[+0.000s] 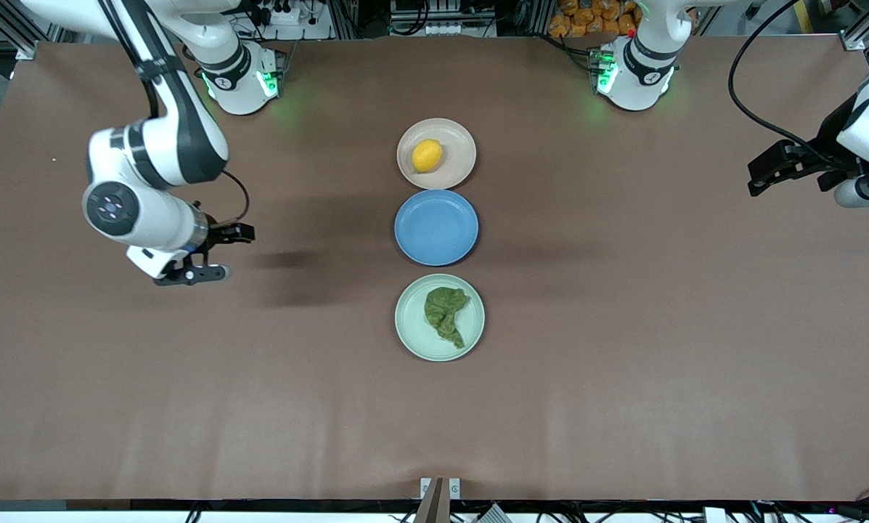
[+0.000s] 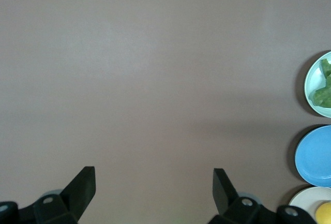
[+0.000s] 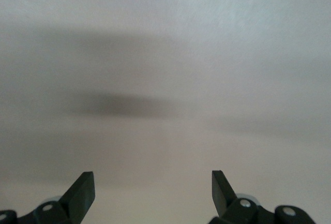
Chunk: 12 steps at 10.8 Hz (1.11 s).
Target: Place lemon and lettuce in plates
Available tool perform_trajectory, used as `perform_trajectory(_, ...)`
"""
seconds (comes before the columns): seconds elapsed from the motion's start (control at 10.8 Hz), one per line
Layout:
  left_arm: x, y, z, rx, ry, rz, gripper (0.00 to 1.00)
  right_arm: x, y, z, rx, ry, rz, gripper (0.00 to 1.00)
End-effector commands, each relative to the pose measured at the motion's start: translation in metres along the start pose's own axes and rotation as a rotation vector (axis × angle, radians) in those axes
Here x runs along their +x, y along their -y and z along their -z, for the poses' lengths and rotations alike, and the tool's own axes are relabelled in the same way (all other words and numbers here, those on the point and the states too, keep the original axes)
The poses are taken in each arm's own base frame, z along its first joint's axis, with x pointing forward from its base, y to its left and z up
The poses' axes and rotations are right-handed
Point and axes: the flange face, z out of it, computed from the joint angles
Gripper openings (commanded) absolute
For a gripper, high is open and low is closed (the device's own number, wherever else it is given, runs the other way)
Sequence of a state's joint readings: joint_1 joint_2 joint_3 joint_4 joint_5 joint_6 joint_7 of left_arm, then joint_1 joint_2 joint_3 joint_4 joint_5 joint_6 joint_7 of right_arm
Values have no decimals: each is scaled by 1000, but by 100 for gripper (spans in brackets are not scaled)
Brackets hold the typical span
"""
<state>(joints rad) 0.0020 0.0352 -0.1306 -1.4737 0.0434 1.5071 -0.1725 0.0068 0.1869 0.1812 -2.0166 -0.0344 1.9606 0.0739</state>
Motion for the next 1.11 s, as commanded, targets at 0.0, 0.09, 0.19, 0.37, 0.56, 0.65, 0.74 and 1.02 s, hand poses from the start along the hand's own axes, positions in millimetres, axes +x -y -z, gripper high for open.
perform_trajectory(0.0,-6,6,3,9,2,-34,100,-31,-7,57,-38,-108,63,100)
perform_trajectory(0.09,-6,7,4,12,0,-32,100,-39,-4,73,-44,-133,65,100)
perform_trajectory(0.19,-7,9,4,12,2,-29,100,-47,-5,92,-52,-169,62,100)
perform_trajectory(0.37,-8,16,1,16,20,-35,100,-54,-13,128,-56,-242,47,100)
perform_trajectory(0.56,-11,23,4,19,27,-32,100,-53,-35,156,-44,-273,1,100)
perform_trajectory(0.65,-11,24,6,20,27,-50,100,-56,-45,175,-39,-284,-18,100)
perform_trajectory(0.74,-12,23,7,21,24,-93,100,-59,-54,192,-30,-291,-40,100)
perform_trajectory(1.02,-12,26,9,19,20,-85,100,-80,-86,245,83,-291,-113,100)
